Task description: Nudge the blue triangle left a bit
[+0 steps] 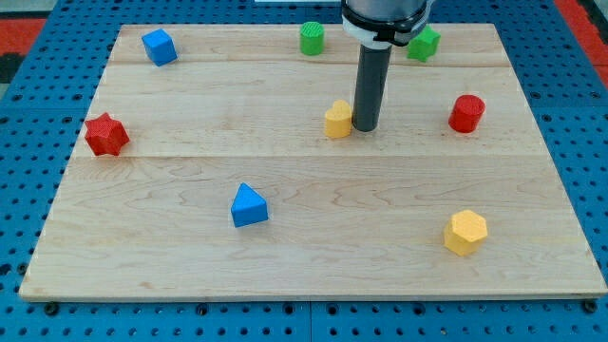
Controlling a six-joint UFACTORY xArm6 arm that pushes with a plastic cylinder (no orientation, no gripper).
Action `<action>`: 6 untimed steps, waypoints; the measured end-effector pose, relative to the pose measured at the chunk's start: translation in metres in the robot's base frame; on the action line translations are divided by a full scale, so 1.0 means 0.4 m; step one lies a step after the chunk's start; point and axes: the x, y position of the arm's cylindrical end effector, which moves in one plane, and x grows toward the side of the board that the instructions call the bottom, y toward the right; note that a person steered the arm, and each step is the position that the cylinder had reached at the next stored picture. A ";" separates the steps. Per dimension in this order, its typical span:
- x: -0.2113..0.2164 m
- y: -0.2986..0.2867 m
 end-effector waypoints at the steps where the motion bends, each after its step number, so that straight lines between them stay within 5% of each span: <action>1: 0.003 -0.004; 6: 0.196 -0.256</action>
